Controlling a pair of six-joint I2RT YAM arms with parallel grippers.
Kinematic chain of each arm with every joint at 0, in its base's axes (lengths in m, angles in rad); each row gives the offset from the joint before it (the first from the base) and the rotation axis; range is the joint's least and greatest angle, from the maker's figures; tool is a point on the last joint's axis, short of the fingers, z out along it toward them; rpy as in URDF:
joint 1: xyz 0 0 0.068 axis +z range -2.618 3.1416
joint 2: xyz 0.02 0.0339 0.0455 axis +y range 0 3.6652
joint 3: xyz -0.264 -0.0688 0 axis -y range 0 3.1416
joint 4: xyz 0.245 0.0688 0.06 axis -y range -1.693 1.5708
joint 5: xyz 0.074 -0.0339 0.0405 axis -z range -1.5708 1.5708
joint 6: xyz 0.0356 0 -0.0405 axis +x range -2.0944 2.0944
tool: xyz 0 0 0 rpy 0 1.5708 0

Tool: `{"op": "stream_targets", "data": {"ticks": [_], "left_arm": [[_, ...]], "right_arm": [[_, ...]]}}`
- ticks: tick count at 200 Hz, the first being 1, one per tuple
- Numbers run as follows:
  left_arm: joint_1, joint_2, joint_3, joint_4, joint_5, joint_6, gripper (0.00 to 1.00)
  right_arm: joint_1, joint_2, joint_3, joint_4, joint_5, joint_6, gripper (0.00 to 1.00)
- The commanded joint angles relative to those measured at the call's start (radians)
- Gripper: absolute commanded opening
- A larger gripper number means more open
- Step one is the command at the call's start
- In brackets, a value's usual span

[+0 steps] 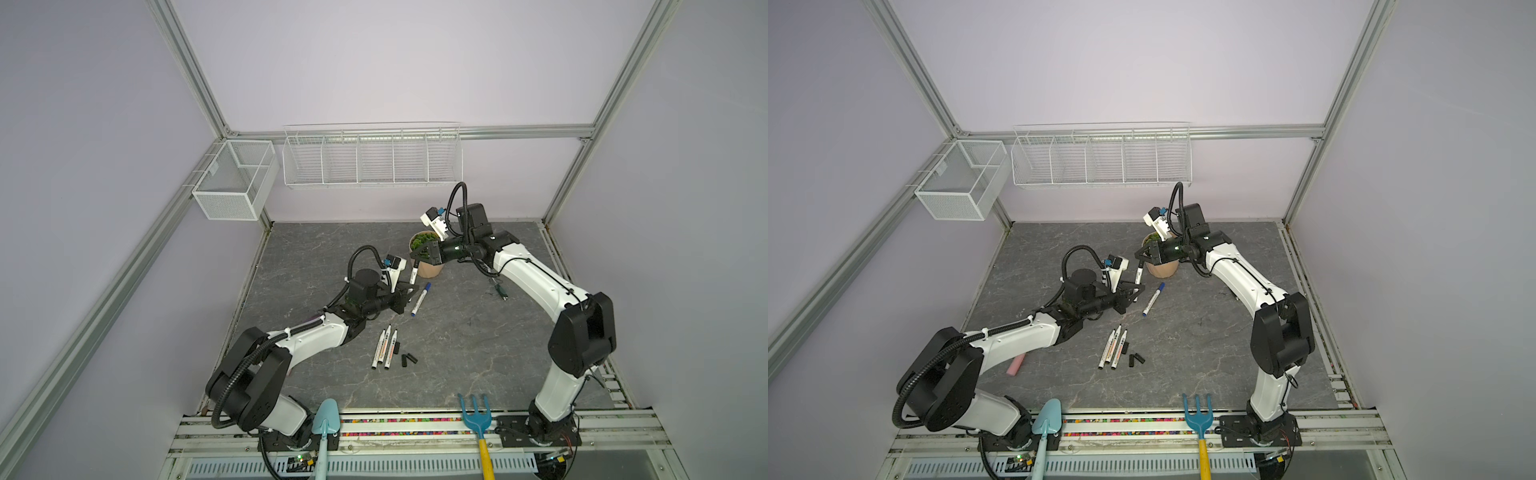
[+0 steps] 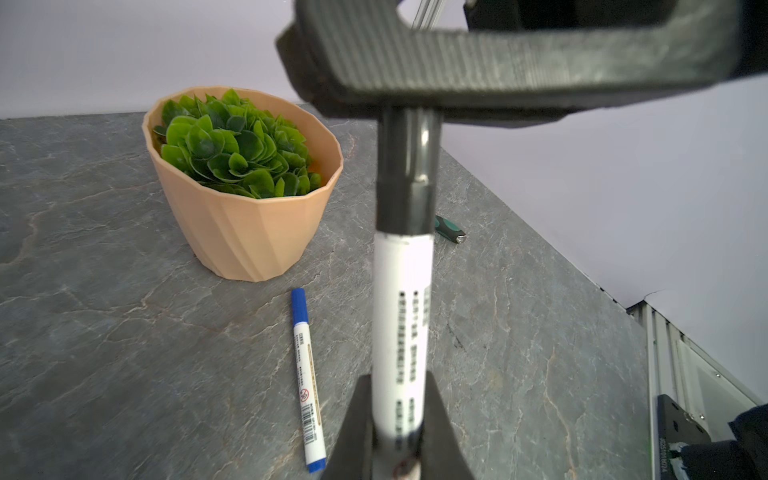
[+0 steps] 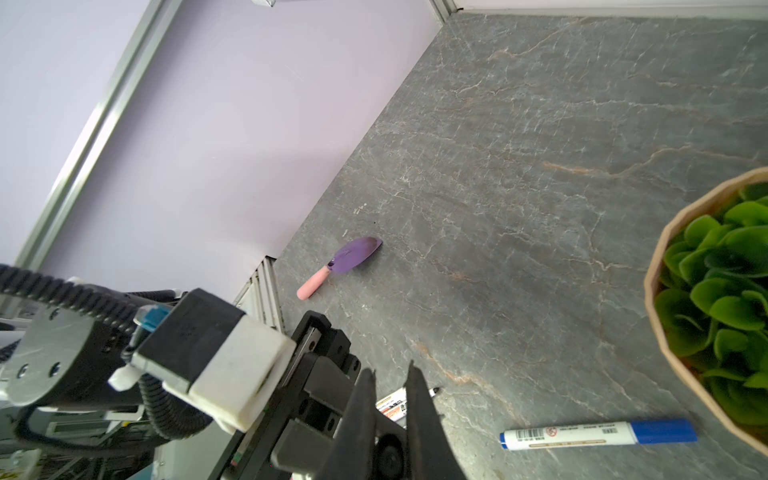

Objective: Insert the pens into the pen caps

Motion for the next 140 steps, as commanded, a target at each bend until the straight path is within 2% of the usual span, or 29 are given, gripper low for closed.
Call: {"op": "stream_targets", "data": {"ticks": [1,36,76,110,140], "left_arm": [[0.061,-0.041,0.225,0.538,-0.090,-0.047,0.00],[0.063,-0.033,0.251,0.503,-0.090,-0.019,0.00],[0.061,-0.057,0.224,0.452,-0.102,-0.001,0.00],[0.062,-0.050,0.229,0.390,-0.114,0.005,0.00],[0.067,-0.006,0.266,0.369,-0.124,0.018,0.00]], "right_arm": [[0.105,0.088,-0.095,-0.431,-0.028,-0.080,0.07],[0.080,0.064,-0.104,-0.413,-0.020,-0.064,0.07],[0.019,0.024,-0.125,-0.334,-0.130,-0.002,0.07],[0.070,0.014,-0.124,-0.358,-0.168,-0.056,0.07],[0.135,0.035,-0.118,-0.431,-0.134,-0.133,0.07]]}}
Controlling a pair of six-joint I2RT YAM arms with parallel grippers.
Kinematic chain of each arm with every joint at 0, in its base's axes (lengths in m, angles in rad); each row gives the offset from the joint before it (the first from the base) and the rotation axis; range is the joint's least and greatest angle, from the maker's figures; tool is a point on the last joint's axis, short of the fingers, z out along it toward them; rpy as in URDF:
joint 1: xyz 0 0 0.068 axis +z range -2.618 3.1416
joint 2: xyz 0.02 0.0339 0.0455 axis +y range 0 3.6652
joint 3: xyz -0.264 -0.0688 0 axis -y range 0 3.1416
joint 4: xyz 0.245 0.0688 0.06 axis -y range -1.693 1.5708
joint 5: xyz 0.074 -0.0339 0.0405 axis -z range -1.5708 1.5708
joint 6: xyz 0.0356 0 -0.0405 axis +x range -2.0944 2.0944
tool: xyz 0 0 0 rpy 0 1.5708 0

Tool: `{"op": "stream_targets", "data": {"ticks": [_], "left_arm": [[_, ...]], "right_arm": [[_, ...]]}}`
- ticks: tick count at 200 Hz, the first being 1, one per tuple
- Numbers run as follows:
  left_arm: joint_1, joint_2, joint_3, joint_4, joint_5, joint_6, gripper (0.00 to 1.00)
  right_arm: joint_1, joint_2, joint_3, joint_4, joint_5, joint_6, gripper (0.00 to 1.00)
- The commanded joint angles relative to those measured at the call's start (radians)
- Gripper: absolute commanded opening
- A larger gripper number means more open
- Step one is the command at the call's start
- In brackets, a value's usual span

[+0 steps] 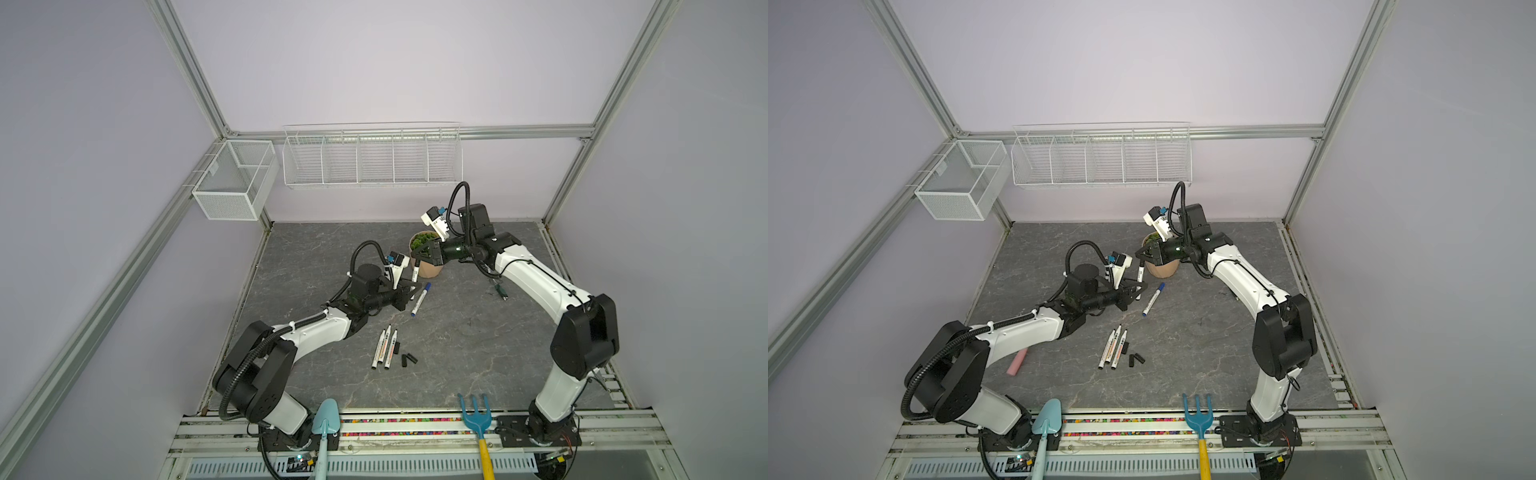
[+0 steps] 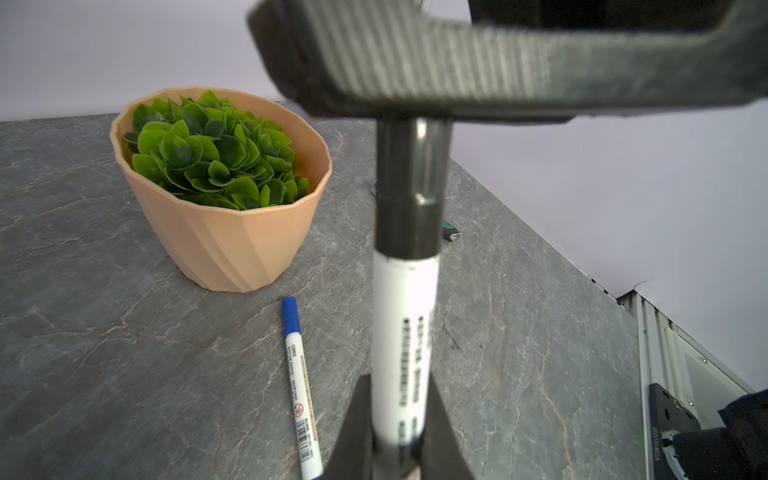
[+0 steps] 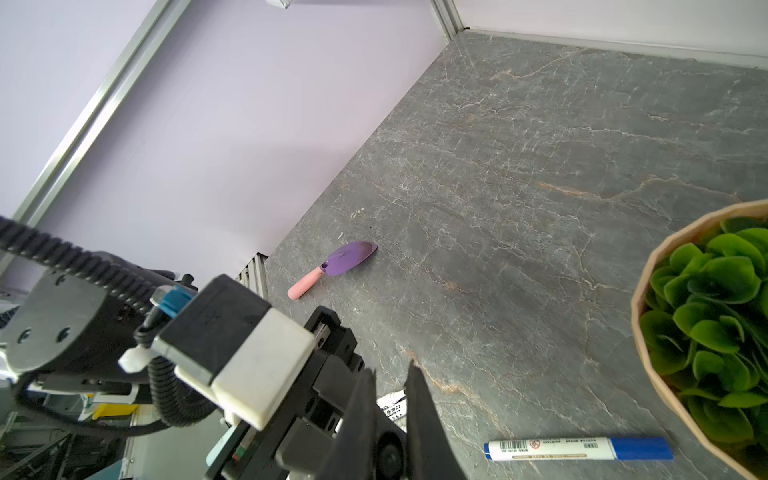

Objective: Insert the pens into the pen caps

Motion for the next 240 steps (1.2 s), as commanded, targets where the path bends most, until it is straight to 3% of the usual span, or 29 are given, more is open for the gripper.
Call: {"op": "stream_targets", "data": {"ticks": [1,43,98,163,240], "left_arm": [[0.060,-0.041,0.208,0.415,-0.164,-0.017,0.00],[0.085,0.005,0.255,0.451,-0.195,-0.029,0.00],[0.117,-0.043,0.266,0.480,-0.231,0.009,0.00],[0.154,-0.094,0.287,0.489,-0.244,0.050,0.00],[0.185,-0.069,0.345,0.500,-0.255,0.047,0.00]], "right_arm": [[0.140,0.060,-0.090,-0.471,-0.114,-0.080,0.07],[0.169,0.095,-0.113,-0.540,-0.013,-0.118,0.07],[0.165,0.102,-0.137,-0.584,0.068,-0.118,0.07],[0.133,0.092,-0.164,-0.576,0.055,-0.113,0.07],[0.170,0.090,-0.192,-0.597,0.137,-0.133,0.07]]}}
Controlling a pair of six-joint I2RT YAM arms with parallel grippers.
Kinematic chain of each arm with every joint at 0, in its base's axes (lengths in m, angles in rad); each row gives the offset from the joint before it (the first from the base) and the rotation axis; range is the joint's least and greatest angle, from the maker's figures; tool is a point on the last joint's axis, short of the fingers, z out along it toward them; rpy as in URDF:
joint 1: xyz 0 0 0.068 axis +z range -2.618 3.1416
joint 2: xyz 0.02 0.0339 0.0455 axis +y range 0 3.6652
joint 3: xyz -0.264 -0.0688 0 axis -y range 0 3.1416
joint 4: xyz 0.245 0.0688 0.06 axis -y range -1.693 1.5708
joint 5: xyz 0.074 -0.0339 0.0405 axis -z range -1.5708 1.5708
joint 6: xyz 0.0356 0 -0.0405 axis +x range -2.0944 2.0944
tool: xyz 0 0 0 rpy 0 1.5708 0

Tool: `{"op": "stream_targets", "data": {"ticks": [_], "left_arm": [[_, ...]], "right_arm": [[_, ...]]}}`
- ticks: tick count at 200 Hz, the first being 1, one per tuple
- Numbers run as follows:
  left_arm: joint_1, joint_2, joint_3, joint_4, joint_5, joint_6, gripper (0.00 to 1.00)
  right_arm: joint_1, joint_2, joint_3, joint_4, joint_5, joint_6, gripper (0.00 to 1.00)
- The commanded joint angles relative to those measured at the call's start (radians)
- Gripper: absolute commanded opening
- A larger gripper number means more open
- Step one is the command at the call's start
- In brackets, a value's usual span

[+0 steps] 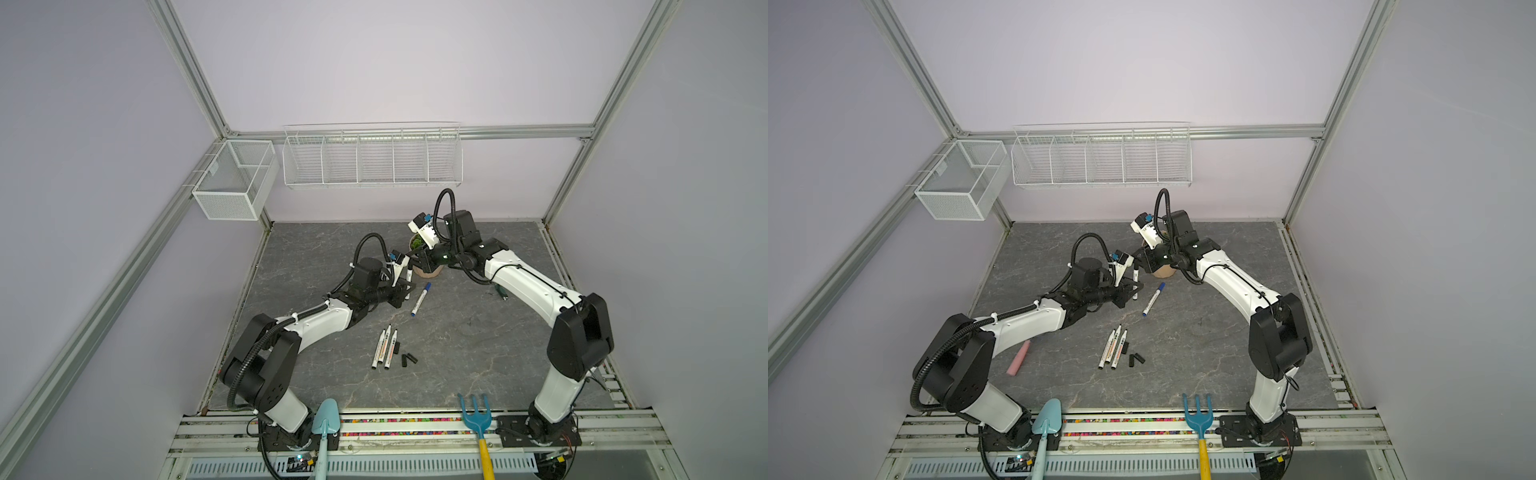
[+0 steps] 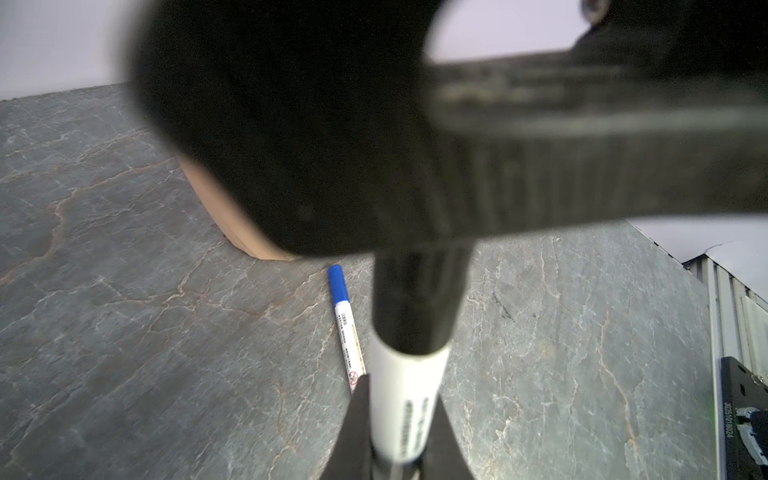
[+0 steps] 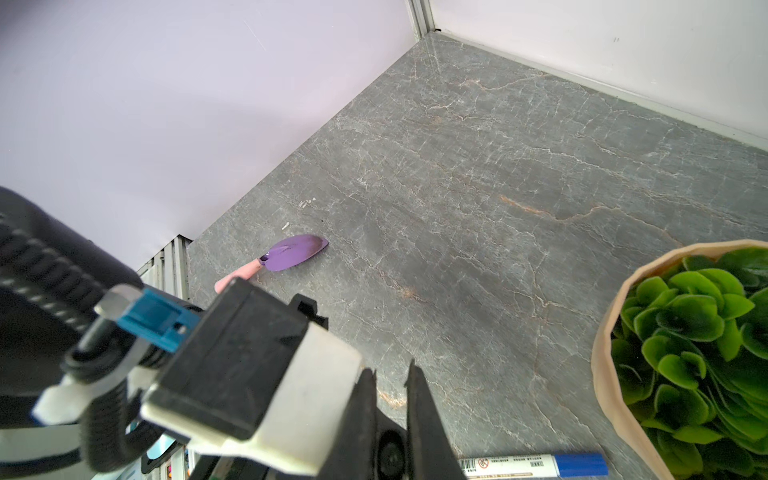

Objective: Insert the pens into the pen caps

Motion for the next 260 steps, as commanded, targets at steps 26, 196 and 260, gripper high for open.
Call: {"op": "stream_targets", "data": {"ticks": [26,196,260], "left_arm": [[0.161,-0.110,0.306,0.673,-0.229,-0.081,0.00],[-0.016,-0.180,-0.052,0.633,-0.168,-0.173,0.00],[-0.141,-0.153,-0.252,0.566,-0.191,-0.186,0.00]], "right_arm": [[0.087,0.076,-0.161,-0.646,-0.065,-0.031,0.07],[-0.097,-0.105,-0.154,-0.438,-0.371,0.132,0.07],[-0.098,-0.127,-0.102,-0.376,-0.388,0.213,0.16]]}}
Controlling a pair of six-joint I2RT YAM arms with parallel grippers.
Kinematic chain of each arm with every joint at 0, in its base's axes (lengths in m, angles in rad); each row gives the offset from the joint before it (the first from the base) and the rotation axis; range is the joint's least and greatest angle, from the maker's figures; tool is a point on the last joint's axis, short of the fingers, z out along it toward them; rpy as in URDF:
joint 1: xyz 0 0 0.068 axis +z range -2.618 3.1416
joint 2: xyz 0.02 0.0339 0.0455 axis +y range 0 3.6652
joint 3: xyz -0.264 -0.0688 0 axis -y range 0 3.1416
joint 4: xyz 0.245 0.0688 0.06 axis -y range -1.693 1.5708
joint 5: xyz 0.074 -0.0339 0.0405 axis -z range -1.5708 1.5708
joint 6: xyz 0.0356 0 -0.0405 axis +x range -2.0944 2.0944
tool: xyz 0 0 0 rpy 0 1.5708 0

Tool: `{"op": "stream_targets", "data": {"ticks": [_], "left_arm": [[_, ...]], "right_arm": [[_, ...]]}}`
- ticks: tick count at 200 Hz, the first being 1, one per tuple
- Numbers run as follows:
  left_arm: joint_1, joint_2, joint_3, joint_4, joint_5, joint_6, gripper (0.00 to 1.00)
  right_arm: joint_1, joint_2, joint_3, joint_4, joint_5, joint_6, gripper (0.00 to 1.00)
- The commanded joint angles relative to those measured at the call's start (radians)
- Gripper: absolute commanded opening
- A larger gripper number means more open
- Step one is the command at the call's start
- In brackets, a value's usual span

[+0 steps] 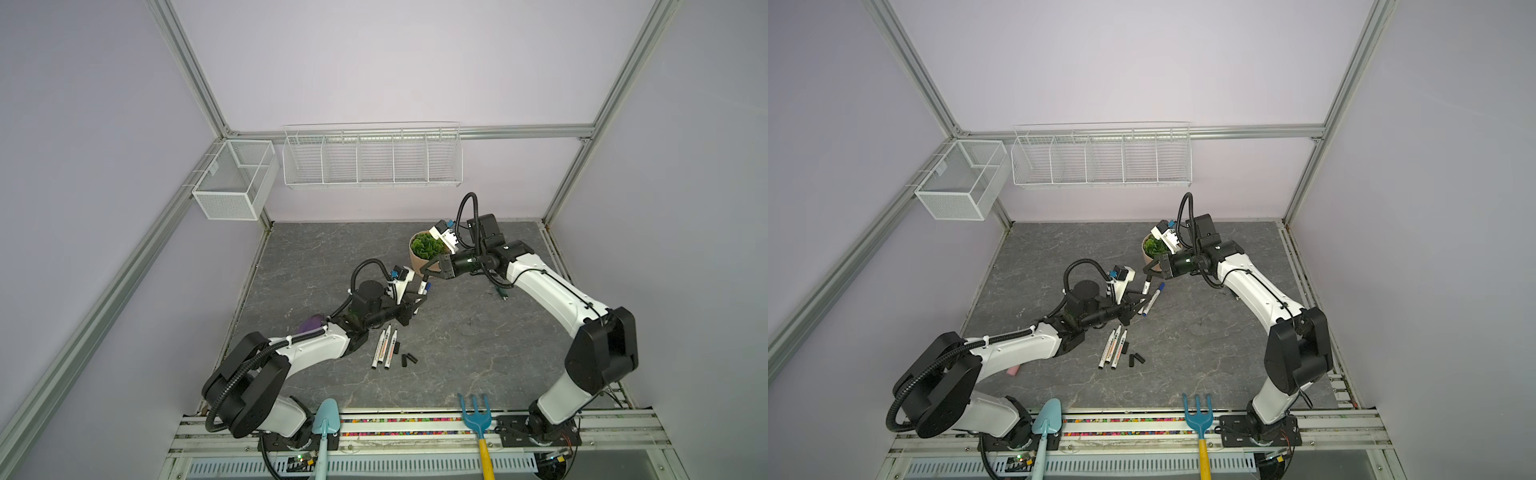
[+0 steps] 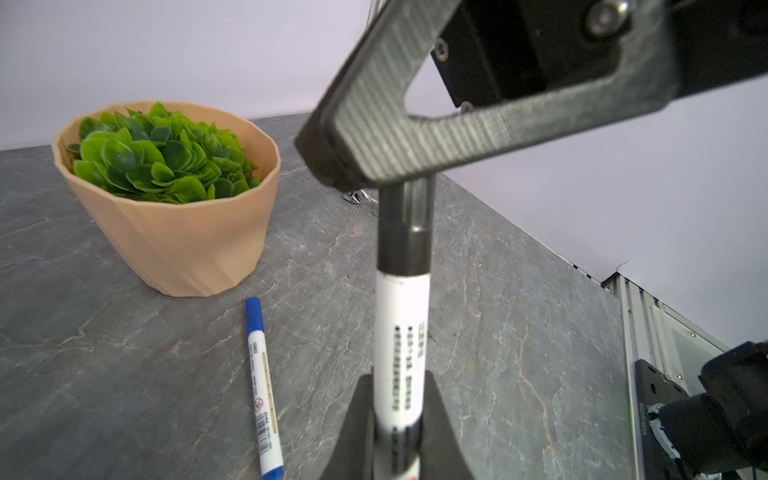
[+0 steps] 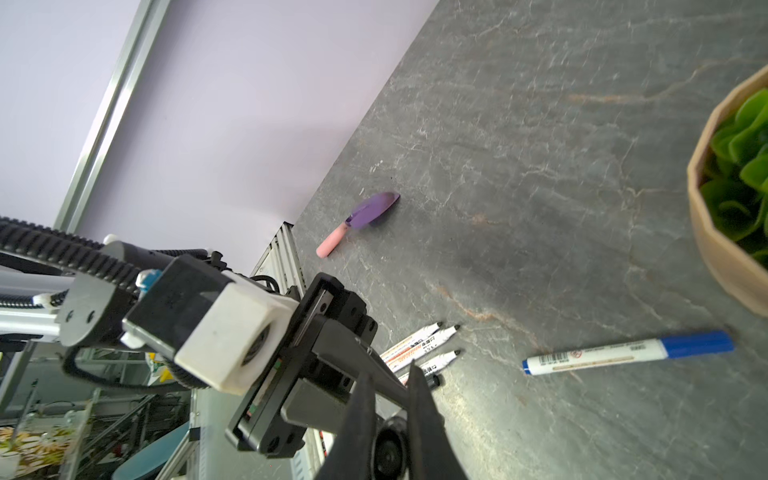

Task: Insert the pens into the pen caps
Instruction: 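Open the right gripper and draw it back while the left lowers the capped marker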

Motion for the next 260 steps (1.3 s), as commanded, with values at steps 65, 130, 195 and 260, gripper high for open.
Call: {"op": "stream_targets", "data": {"ticks": [65,130,195,260], "left_arm": [[0.017,0.073,-0.075,0.257,-0.154,-0.104,0.00],[0.077,0.115,0.077,-0.240,-0.150,-0.063,0.00],[0.108,0.342,0.354,-0.626,-0.188,-0.004,0.00],[0.107,0.449,0.455,-0.689,-0.135,0.034,0.19]], "right_arm": [[-0.016,-0.149,0.031,0.088,0.003,0.270,0.61],[-0.146,-0.227,-0.053,0.017,0.220,0.279,0.60],[-0.153,-0.190,-0.077,0.018,0.210,0.292,0.56],[-0.153,-0.200,-0.082,-0.018,0.229,0.247,0.55]]}}
